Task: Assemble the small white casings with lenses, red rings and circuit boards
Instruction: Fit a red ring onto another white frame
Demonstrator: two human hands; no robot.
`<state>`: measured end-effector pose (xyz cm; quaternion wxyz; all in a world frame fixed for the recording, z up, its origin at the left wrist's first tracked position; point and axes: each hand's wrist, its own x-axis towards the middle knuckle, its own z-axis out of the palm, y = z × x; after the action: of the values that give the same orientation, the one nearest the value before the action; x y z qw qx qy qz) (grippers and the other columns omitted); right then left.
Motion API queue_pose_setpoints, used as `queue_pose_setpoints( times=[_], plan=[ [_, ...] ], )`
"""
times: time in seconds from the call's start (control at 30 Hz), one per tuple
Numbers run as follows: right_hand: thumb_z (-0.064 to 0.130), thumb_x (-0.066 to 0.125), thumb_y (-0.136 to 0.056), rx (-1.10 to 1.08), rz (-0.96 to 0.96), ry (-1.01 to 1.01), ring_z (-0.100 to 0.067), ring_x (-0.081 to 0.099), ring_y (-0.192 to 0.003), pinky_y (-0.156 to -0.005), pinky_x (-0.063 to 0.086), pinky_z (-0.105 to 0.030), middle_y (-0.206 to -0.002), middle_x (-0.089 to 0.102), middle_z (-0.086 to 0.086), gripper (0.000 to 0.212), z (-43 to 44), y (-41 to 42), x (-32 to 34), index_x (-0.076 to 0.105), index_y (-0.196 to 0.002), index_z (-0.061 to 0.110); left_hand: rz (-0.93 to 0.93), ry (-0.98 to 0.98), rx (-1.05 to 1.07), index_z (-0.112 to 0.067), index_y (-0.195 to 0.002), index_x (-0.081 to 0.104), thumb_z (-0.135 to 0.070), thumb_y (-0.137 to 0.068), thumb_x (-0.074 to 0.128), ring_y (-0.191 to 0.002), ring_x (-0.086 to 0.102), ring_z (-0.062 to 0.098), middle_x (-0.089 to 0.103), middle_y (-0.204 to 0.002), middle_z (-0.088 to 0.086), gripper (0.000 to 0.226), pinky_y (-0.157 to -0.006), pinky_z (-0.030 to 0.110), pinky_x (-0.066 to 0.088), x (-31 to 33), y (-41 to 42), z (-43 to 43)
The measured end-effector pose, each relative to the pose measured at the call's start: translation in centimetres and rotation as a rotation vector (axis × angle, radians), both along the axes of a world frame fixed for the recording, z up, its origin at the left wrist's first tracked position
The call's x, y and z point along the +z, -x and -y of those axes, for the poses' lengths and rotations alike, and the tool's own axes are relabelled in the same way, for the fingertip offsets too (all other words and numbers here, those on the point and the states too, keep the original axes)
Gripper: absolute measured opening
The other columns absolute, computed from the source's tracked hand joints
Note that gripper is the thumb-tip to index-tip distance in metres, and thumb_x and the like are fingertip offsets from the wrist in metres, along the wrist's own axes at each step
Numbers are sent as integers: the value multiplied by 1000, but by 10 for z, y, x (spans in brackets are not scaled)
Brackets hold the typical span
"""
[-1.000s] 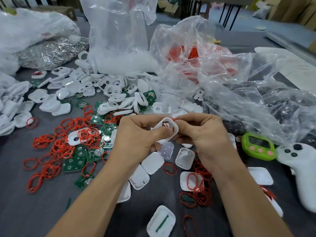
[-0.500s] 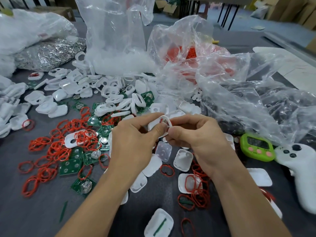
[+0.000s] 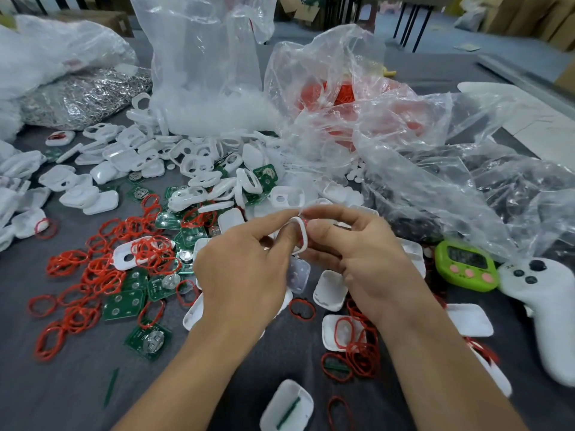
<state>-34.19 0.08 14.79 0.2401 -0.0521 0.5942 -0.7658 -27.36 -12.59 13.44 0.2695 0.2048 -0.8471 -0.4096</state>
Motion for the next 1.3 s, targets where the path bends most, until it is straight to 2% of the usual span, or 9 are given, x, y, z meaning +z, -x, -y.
queue_pose_setpoints(
  times=[0.13,0.27,0.47,0.6,0.83,0.97,1.07,1.2,1.3],
  plan=[
    [-6,74,-84,8,-56,4,-24,76,-74,-66,60,-26,-86,78,-18,18,-2,1,2,82,-85,9,-79,-144,-61,-76,-81,63,-53,-87,68,-79,66,-10,70,-74,-35,25,-71,13,51,-1,2,3],
    [11,80,-68,53,-50,27,-26,76,-77,-69,61,-28,-85,78,-17,15,-2,1,3,83,-83,11,-166,-397,-172,-46,-87,80,-20,-89,78,-85,75,12,79,-82,-10,26,-81,38,62,-5,7,7],
    [16,84,-57,91,-2,8,-30,76,-77,-65,62,-29,-89,76,-25,42,-7,3,3,79,-93,-5,-121,-428,-240,-29,-94,83,-24,-80,84,-85,77,11,80,-84,-11,15,-81,37,63,-3,7,14],
    [13,80,-65,184,79,51,-29,77,-84,-69,64,-32,-94,77,-23,32,-11,5,2,80,-93,-3,-130,-507,-272,-22,-86,85,-20,-74,89,-77,78,15,80,-79,-3,13,-71,33,64,2,5,18],
    [17,81,-61,252,132,24,-29,78,-87,-73,64,-34,-95,78,-21,31,-15,7,0,83,-88,3,-45,-432,-295,-39,-80,81,-25,-68,93,-70,76,9,78,-72,-10,21,-66,29,63,4,6,23],
    [23,80,-60,256,129,-12,-28,78,-81,-70,65,-33,-91,78,-18,31,-16,6,3,83,-84,5,-2,-397,-259,-33,-74,82,-22,-68,95,-62,74,8,76,-66,-12,18,-57,27,60,2,5,22],
    [19,78,-64,219,140,-23,-29,77,-81,-72,65,-33,-93,77,-21,31,-16,7,1,81,-88,1,-21,-265,-168,-43,-79,78,-44,-63,91,-63,70,0,72,-67,-22,20,-62,30,59,1,2,15],
    [13,74,-72,134,201,15,-27,77,-84,-74,65,-33,-97,76,-23,27,-9,5,-3,78,-92,-4,-176,83,-42,-45,-93,77,-39,-73,79,-83,66,0,71,-96,-28,21,-71,24,51,0,-4,-2],
    [10,72,-78,56,192,66,-21,77,-77,-69,63,-28,-88,77,-17,14,-7,3,-3,82,-83,2,-131,-18,-154,-51,-112,71,-43,-86,68,-93,67,-9,58,-114,-45,27,-82,14,49,-2,-5,-6]
  ],
)
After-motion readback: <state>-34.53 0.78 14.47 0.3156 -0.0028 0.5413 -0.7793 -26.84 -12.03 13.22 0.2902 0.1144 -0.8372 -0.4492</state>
